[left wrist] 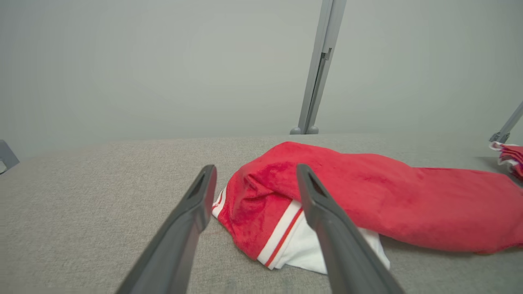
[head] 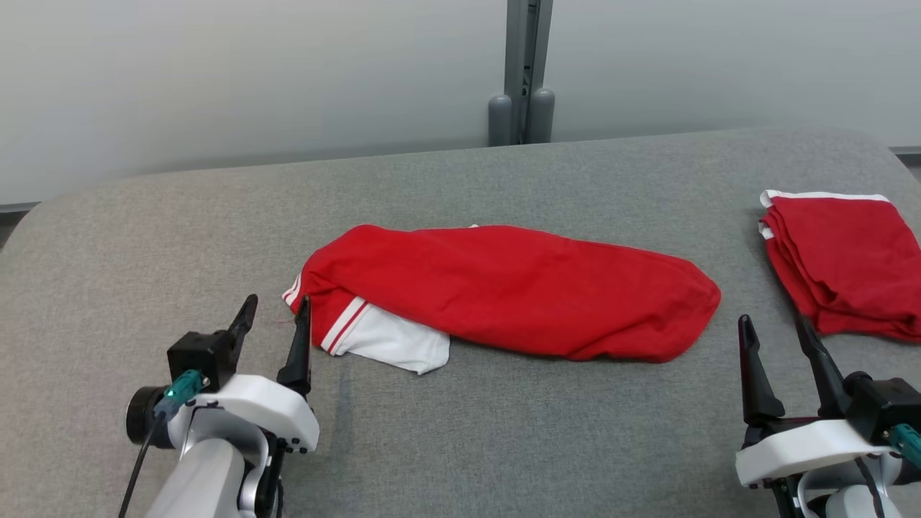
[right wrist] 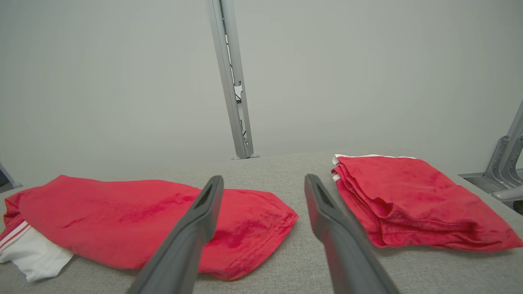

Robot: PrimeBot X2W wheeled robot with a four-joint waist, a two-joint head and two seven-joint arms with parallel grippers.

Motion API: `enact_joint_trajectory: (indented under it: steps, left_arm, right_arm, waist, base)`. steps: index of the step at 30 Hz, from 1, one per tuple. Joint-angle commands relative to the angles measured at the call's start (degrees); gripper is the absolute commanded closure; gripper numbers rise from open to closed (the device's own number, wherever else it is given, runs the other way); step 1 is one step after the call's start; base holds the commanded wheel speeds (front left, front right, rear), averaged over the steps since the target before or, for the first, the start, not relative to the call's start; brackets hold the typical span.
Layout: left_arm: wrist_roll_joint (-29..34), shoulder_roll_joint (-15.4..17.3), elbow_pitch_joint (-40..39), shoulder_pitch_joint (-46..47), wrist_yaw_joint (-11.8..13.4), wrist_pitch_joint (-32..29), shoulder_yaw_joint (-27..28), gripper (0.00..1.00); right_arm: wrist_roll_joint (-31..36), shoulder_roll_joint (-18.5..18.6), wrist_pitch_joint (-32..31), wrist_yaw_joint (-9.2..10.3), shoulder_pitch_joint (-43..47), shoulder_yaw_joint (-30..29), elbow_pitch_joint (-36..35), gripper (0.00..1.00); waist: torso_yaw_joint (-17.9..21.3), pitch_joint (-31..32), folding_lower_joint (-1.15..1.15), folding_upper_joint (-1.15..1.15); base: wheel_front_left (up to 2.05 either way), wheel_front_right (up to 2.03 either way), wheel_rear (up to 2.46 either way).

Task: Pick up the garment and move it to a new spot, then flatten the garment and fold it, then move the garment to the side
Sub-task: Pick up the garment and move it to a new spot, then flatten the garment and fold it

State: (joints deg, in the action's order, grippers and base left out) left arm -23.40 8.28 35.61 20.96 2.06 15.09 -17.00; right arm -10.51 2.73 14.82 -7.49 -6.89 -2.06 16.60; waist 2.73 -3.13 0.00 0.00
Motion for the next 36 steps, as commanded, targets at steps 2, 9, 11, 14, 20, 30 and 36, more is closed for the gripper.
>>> enact_joint_trajectory:
  steps: [2, 9, 11, 14, 20, 30, 36]
  left_arm:
    - [0.72, -0.39, -2.56, -2.83, 0.64, 0.08, 1.58, 0.0]
    - [2.46, -2.44, -10.56, -11.27, 1.48, 0.08, 5.81, 0.0]
    - [3.08, -2.94, -12.44, -13.34, 1.59, 0.07, 6.72, 0.0]
    - [3.89, -3.56, -14.72, -15.77, 1.39, 0.07, 7.88, 0.0]
    - [5.58, -4.45, -16.77, -17.96, 1.13, 0.07, 8.78, 0.0]
    - [7.18, -5.06, -17.31, -17.76, 0.61, 0.08, 9.52, 0.0]
    - [7.36, -5.19, -17.1, -17.66, 0.51, 0.08, 9.77, 0.0]
  right_arm:
    - [0.22, 0.34, -0.02, -0.01, 0.73, -0.01, -0.26, 0.0]
    - [0.44, 0.33, -0.12, -0.01, 2.25, 0.7, -0.4, 0.0]
    - [0.16, 0.33, -0.13, -0.01, 2.92, 0.89, -0.44, 0.0]
    - [-0.48, 0.33, -0.13, -0.01, 3.73, 1.04, -0.34, 0.0]
    - [-1.89, 0.32, 0.01, -0.01, 4.59, 1.4, 0.05, 0.0]
    - [-1.71, 0.33, 0.15, -0.01, 3.14, 1.65, 0.59, 0.0]
    - [-1.6, 0.33, 0.23, -0.01, 3.21, 1.74, 0.64, 0.0]
  waist:
    - [-0.55, 0.49, 0.0, 0.0]
    - [-1.9, 1.67, 0.0, 0.0]
    - [-2.23, 1.92, 0.0, 0.0]
    - [-2.57, 2.25, 0.0, 0.0]
    - [-3.07, 2.4, 0.0, 0.0]
    - [-3.09, 2.26, 0.0, 0.0]
    - [-3.27, 2.21, 0.0, 0.0]
  base:
    - [0.0, 0.0, 0.0]
    - [0.0, 0.0, 0.0]
    - [0.0, 0.0, 0.0]
    - [0.0, 0.0, 0.0]
    - [0.0, 0.0, 0.0]
    - [0.0, 0.0, 0.0]
    - [0.0, 0.0, 0.0]
